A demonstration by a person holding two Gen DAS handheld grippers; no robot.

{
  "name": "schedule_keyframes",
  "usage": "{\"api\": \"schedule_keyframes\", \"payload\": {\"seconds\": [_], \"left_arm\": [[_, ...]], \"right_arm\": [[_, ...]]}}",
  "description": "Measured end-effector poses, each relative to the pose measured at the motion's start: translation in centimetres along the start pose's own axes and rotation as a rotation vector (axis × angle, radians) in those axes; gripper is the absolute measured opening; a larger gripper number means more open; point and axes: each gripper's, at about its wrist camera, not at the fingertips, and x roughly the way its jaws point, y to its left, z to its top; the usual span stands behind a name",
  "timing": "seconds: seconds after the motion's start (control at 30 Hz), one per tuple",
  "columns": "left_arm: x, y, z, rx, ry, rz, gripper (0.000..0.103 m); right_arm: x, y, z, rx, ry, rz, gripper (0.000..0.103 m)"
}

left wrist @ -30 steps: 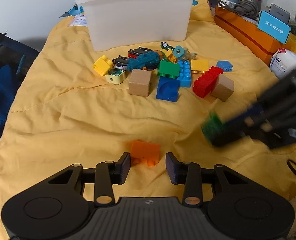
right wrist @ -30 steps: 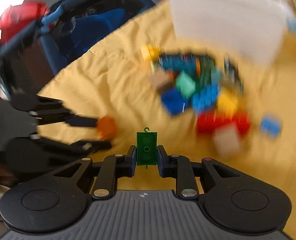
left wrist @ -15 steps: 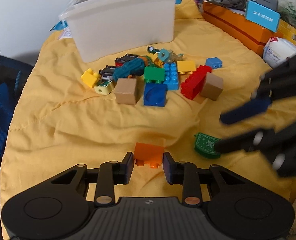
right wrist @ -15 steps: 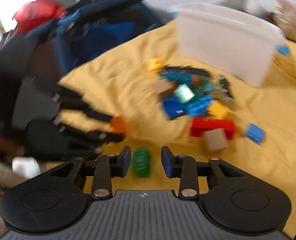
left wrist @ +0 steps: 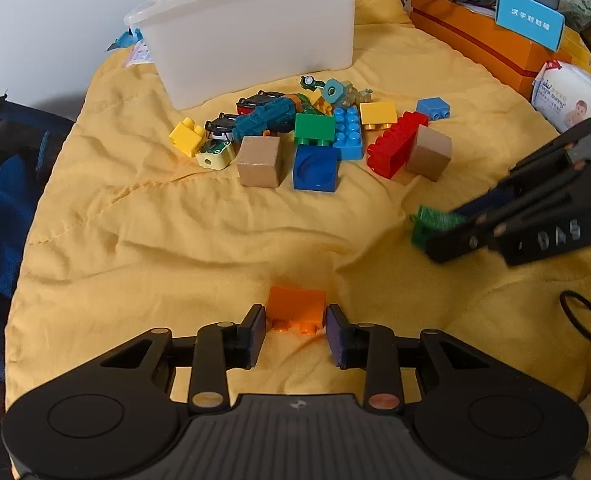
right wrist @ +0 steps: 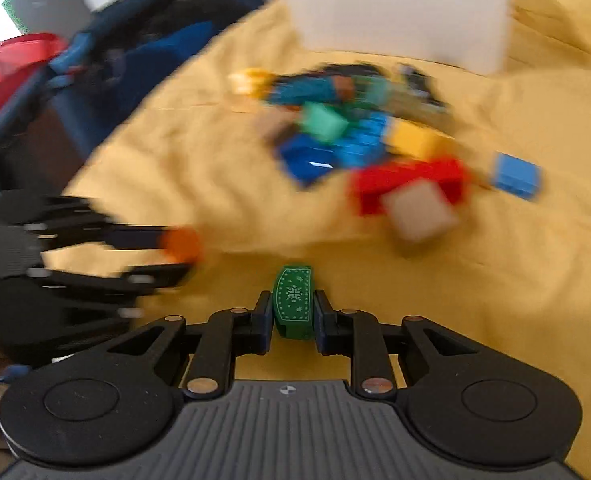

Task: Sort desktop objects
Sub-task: 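Lift the orange and green bricks with both tools toward the white bin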

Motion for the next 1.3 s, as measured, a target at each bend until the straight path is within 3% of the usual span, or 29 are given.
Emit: {"api": "schedule_keyframes", "payload": {"seconds": [0.1,0.2,0.33,0.43,0.6,0.67,0.8,0.97,1.03,1.1,1.23,1.3], "left_arm": [[-0.3,-0.1,-0.3,0.010,0.003,0.003,0.038],[-0.1,0.1,-0.5,-0.005,0.015,0.003,0.039],[0.1,0.8,-0.6,-0.048,0.018,-0.010,0.039],[0.2,0.8,-0.6,-0.051,0.016,-0.009,0.039],[0.5,0.8,-0.4,-0.059,0.008,-0.023,0.040],[0.6,0.9,-0.4,-0.069,0.002,-0.031,0.040],[0.9,1.1,-0.2,-0.083,-0.007,-0.041,0.040],[0.8,1.1,0.0,-0.076,-0.014,-0.053,0.036],[0.5,1.0,0.0,-0.068,-0.024,-0.055,0.036],[0.3,0.9,0.2,-0.058,-0.031,-0.051,0.036],[-0.2,0.3,0.6,-0.019,-0.053,-0.043,0.036],[-0.1,0.2,0.6,-0.007,-0.050,-0.041,0.036]], "right_arm": [[-0.8,0.3,-0.2,-0.050,-0.031,-0.093,0.036],[-1.4,0.6,-0.1,-0.058,-0.062,-0.108,0.037],[-0.9,0.8,0.4,-0.087,-0.097,-0.142,0.035],[-0.1,0.8,0.9,-0.127,-0.092,-0.176,0.027],[-0.1,-0.3,1.1,-0.077,-0.060,-0.119,0.018],[-0.7,-0.6,1.3,-0.026,-0.047,-0.063,0.008],[-0.9,-0.6,1.1,0.114,-0.016,0.020,0.008],[-1.6,0.5,0.7,0.053,-0.047,-0.019,0.027],[-2.4,1.3,0.6,-0.009,-0.085,-0.064,0.050],[-2.3,2.3,0.7,-0.070,-0.085,-0.102,0.052],[0.0,3.0,0.9,-0.072,-0.044,-0.126,0.051],[1.1,3.1,0.6,-0.103,-0.018,-0.168,0.041]]}}
